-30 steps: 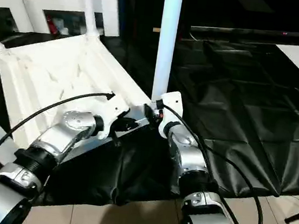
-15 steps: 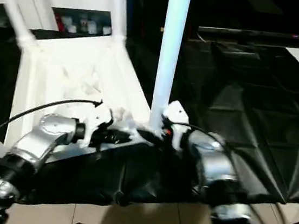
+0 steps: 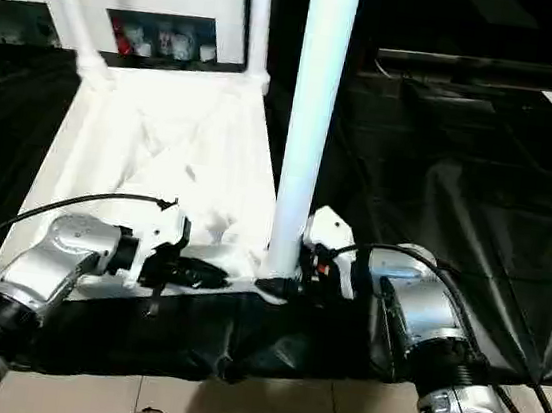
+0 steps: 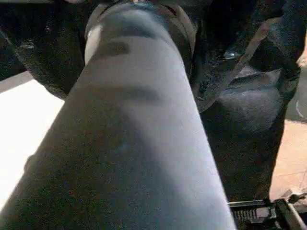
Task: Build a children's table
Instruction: Rotate leg to tighten
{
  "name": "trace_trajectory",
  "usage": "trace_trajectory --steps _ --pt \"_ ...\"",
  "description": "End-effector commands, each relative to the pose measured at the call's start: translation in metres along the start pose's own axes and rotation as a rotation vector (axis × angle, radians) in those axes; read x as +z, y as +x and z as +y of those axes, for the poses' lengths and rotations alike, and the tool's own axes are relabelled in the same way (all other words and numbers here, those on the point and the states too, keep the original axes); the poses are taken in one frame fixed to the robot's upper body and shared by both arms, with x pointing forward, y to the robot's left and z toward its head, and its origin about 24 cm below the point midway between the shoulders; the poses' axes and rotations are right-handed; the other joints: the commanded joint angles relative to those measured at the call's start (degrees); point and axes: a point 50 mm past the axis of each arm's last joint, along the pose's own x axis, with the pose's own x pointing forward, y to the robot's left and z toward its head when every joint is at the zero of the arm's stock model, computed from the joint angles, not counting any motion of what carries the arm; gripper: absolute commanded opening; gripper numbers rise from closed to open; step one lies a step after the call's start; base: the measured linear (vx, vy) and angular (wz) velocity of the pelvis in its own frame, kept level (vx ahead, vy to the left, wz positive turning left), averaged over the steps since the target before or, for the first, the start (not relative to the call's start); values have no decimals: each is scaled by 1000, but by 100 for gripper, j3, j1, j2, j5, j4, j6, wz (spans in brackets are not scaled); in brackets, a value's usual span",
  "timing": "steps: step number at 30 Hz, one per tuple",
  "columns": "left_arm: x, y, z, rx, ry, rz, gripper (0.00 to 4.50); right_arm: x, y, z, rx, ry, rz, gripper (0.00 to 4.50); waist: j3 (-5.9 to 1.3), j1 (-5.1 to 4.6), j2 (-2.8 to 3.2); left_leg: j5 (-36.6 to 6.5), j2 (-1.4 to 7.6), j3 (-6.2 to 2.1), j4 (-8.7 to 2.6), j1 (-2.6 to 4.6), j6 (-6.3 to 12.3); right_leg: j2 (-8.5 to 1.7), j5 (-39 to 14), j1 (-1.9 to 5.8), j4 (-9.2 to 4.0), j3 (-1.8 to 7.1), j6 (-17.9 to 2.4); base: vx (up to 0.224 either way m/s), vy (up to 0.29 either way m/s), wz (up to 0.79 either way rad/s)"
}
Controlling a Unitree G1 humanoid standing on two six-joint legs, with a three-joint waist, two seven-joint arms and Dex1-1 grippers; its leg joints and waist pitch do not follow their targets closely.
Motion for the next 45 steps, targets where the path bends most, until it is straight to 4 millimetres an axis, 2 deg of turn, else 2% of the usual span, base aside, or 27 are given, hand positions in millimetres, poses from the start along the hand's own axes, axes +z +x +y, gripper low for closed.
trace_trajectory --steps 1,7,10,12,13,14,15,16,19,20,21,22,24,25,27,28,30,31,32,36,41,44,45 --pt "15 0 -1 -29 49 -67 0 -4 3 7 66 13 23 277 -429 -20 -113 -785 317 -61 -363 151 586 -323 -277 222 -382 238 -1519 0 0 0" --pt "13 0 -3 -42 38 -52 0 -7 3 10 103 30 38 264 -437 -13 -106 -707 315 -60 -352 143 635 -320 -133 226 -364 231 -1548 0 0 0" --pt "15 4 1 10 35 -71 0 -8 7 10 63 42 7 263 -434 -7 -102 -783 315 -62 -356 148 587 -329 -271 227 -380 235 -1536 0 0 0" --pt "16 12 12 149 6 -68 0 -5 20 -5 -179 39 -41 263 -418 -51 -95 -836 316 -65 -376 149 494 -328 -356 196 -393 244 -1525 0 0 0" --pt "17 13 13 160 4 -69 0 -5 21 -7 -202 47 -43 263 -402 -74 -97 -920 305 -75 -396 147 429 -330 -496 196 -418 241 -1508 0 0 0" --pt "19 19 20 243 -8 -72 0 -6 29 -17 -369 112 -58 263 -408 -117 -110 -1018 292 -87 -414 136 294 -333 -710 231 -423 231 -1454 0 0 0" --pt "19 21 22 262 -9 -71 0 -6 31 -19 -399 129 -63 262 -393 -159 -115 -1082 286 -93 -432 123 215 -327 -823 234 -437 228 -1423 0 0 0" --pt "20 22 23 280 -10 -70 0 -6 33 -20 -423 145 -66 261 -401 -203 -123 -1266 275 -96 -438 161 97 -327 -1075 218 -468 229 -1352 0 0 0" --pt "25 32 31 369 -21 -73 0 -6 49 -18 -472 189 -76 261 -386 -238 -129 -1334 273 -77 -425 167 132 -338 -1182 206 -520 263 -1273 0 0 0" --pt "30 39 36 427 -29 -75 0 -2 64 -16 -512 211 -86 261 -391 -236 -115 -1296 267 -76 -427 163 134 -332 -1186 211 -524 260 -1236 0 0 0" --pt "31 40 36 431 -30 -75 0 -1 65 -16 -516 213 -87 261 -388 -238 -113 -1285 273 -82 -435 171 111 -333 -1195 200 -523 261 -1231 0 0 0" --pt "35 47 38 452 -24 -77 0 2 77 -16 -576 245 -101 261 -394 -239 -98 -1336 271 -90 -444 175 58 -334 -1265 196 -520 255 -1215 0 0 0" --pt "40 54 38 466 -23 -86 0 8 87 -16 -630 265 -121 261 -391 -245 -92 -1375 281 -96 -454 175 36 -343 -1261 191 -529 260 -1214 0 0 0" --pt "42 57 38 464 -13 -87 0 11 91 -16 -631 279 -142 296 -393 -250 -92 -1382 276 -95 -456 173 21 -338 -1249 191 -529 258 -1210 0 0 0" --pt "44 60 37 455 1 -84 0 15 96 -14 -612 294 -172 331 -397 -257 -76 -1446 278 -102 -461 172 31 -337 -1154 201 -525 254 -1218 0 0 0" --pt "44 61 35 436 17 -77 0 16 96 -13 -590 299 -184 339 -405 -261 -74 -1376 278 -100 -458 159 94 -335 -939 216 -511 257 -1240 0 0 0" --pt "43 61 34 416 28 -72 0 16 93 -14 -586 291 -182 353 -410 -261 -57 -1341 279 -100 -455 159 120 -332 -828 217 -497 255 -1265 0 0 0" --pt "42 60 34 409 32 -71 0 16 91 -14 -587 284 -180 353 -406 -264 -69 -1341 276 -94 -454 156 135 -330 -779 219 -500 255 -1287 0 0 0" --pt "41 58 33 392 41 -71 0 15 86 -16 -588 254 -173 380 -405 -263 -76 -1376 276 -90 -453 164 140 -333 -809 217 -505 256 -1302 0 0 0" --pt "38 51 28 318 73 -82 0 11 70 -19 -554 188 -156 385 -402 -255 -75 -1393 279 -96 -455 155 168 -340 -852 228 -511 253 -1297 0 0 0" --pt "32 39 20 217 97 -72 0 7 47 -16 -418 89 -128 385 -401 -238 -86 -1286 294 -79 -433 146 318 -341 -671 234 -491 253 -1392 0 0 0" --pt "29 30 18 170 113 -63 0 5 35 -8 -279 31 -106 385 -403 -177 -66 -1336 315 -71 -436 176 322 -333 -751 205 -492 256 -1404 0 0 0" --pt "29 30 18 170 113 -63 0 5 35 -8 -279 31 -106 385 -405 -155 -76 -1342 318 -70 -433 182 322 -327 -733 215 -493 255 -1395 0 0 0"
